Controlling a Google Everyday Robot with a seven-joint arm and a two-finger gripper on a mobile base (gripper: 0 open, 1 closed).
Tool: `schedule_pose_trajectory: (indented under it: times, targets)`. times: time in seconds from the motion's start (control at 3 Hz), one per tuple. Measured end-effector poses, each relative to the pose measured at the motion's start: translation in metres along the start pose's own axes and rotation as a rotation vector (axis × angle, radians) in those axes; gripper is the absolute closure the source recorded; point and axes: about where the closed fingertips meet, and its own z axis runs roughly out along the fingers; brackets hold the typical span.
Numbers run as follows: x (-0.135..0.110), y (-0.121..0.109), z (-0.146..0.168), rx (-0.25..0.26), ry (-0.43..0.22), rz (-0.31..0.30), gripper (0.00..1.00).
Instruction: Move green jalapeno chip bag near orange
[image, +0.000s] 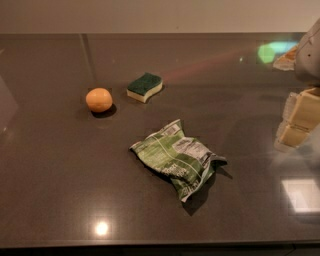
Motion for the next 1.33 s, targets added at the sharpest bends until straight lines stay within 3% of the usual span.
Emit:
schedule_pose_trajectory:
  times: [0.67,1.33]
  targets:
    - [-0.008,0.001,0.010,0.012,-0.013,-0.011,0.00]
    - [-0.025,0.013,0.062,-0.027,-0.057,-0.009,0.00]
